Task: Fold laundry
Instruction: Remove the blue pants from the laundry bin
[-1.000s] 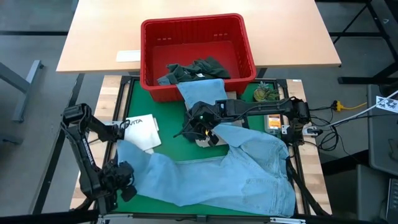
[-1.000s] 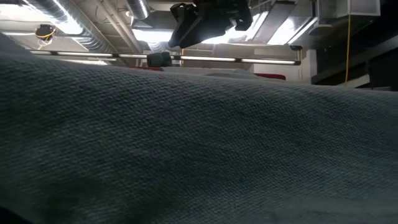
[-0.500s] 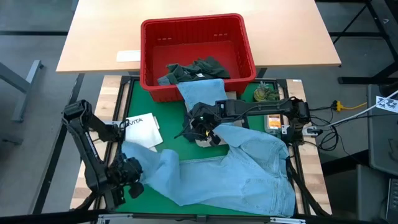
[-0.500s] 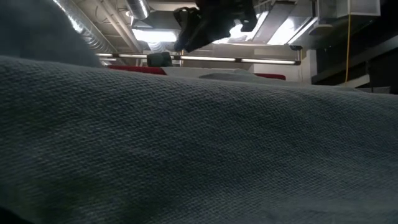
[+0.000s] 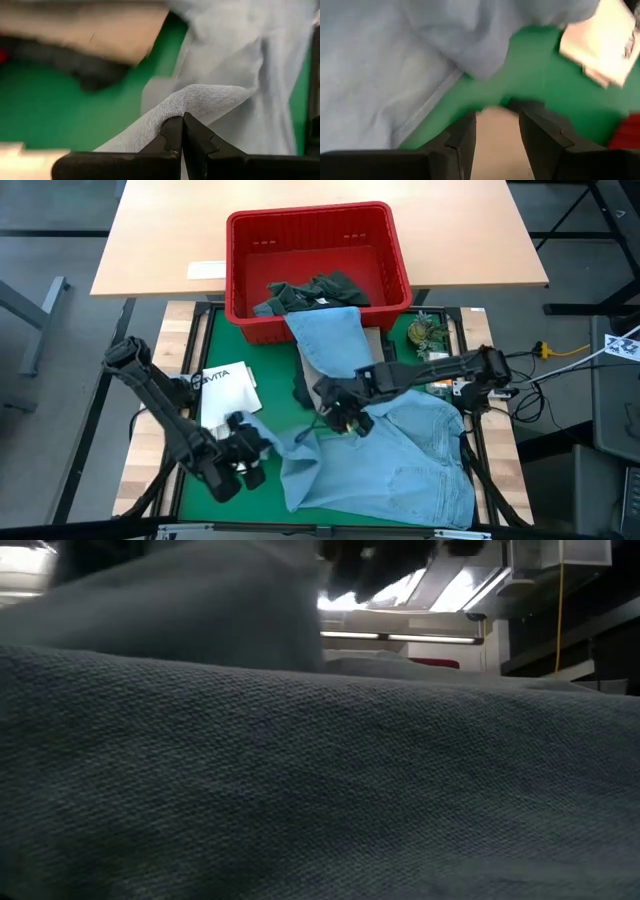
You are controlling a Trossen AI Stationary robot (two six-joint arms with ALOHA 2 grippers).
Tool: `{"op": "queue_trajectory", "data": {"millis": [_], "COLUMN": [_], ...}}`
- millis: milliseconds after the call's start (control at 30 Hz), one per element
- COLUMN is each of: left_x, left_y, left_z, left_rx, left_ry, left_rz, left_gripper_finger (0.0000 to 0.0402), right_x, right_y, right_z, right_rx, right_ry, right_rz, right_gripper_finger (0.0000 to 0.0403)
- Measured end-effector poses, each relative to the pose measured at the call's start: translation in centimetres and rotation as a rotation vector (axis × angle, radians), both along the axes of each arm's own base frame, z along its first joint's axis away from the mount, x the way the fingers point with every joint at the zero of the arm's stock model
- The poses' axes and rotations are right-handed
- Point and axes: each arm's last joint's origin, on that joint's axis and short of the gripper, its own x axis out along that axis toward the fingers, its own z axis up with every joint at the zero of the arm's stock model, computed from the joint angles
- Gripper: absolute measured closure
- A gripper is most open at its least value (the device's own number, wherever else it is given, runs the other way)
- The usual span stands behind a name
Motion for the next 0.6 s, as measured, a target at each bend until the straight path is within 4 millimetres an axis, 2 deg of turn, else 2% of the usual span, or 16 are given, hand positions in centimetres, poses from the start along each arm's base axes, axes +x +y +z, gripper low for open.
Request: {"op": "queue_trajectory", "data": {"millis": [233,600], "left_x": [4.9,11.6], "left_y": [1.3,3.8], "left_z": [0.7,0.3], "left_rx": [0.027,-0.032], "left_ry": [-0.085,-0.253], "left_rz": [-0.147,-0.344], "left_gripper_finger": [0.0401,0.0401], "right_x": [-2.9,-5.3], "right_y": [3.1,7.2], "right_z": [2.7,2.4], "right_rx": [-0.070,-0.105], "right_ry": [-0.062,-0.032], "right_rz": [-0.066,-0.148], "right_gripper_finger": [0.0253,0.0253]}}
